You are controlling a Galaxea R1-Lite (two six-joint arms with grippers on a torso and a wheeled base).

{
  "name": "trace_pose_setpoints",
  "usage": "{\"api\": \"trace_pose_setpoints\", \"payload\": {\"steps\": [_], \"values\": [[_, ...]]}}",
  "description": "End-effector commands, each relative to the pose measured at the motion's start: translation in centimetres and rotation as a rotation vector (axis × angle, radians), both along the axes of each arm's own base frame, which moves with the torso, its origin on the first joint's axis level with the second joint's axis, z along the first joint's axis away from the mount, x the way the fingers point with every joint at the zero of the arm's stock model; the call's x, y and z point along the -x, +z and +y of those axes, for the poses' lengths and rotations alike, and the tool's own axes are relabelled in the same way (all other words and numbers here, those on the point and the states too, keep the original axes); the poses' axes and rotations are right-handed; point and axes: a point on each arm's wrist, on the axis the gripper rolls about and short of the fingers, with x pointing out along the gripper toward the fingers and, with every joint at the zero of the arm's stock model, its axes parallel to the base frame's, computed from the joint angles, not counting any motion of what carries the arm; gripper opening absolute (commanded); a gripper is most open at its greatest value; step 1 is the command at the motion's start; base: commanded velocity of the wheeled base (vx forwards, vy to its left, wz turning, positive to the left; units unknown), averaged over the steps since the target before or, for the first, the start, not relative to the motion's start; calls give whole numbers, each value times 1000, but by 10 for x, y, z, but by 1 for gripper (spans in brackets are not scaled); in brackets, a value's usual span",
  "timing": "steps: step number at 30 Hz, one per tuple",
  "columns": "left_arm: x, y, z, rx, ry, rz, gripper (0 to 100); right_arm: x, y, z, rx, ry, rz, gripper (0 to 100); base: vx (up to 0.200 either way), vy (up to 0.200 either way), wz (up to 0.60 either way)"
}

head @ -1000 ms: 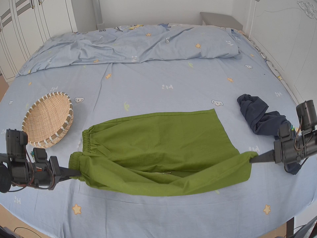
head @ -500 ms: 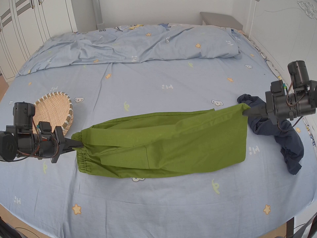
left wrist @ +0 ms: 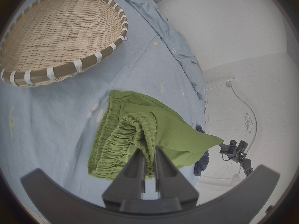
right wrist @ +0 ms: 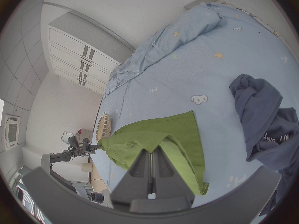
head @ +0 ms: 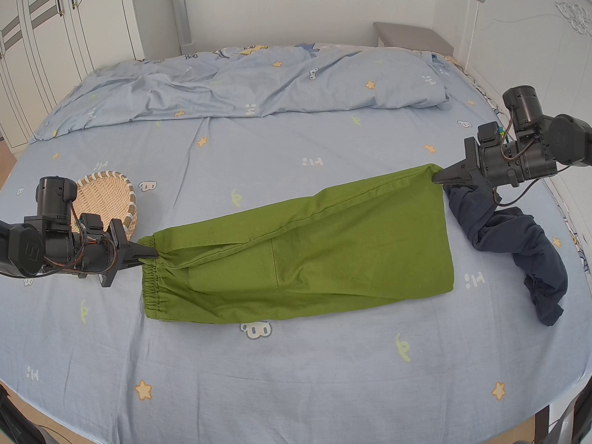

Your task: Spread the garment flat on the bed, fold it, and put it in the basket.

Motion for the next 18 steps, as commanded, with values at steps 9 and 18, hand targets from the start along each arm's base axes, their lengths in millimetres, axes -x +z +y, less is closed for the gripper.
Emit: {"api": "trace_pose_setpoints", "payload": {"steps": [9,18], "values": [[-14,-12,3,0,5,29,0,-1,-3,11,20,23,68,0,0,0,0],[-12,-13,1,0,-2,32,0,73,56,14,-6,60,-45,0,0,0,0]]}}
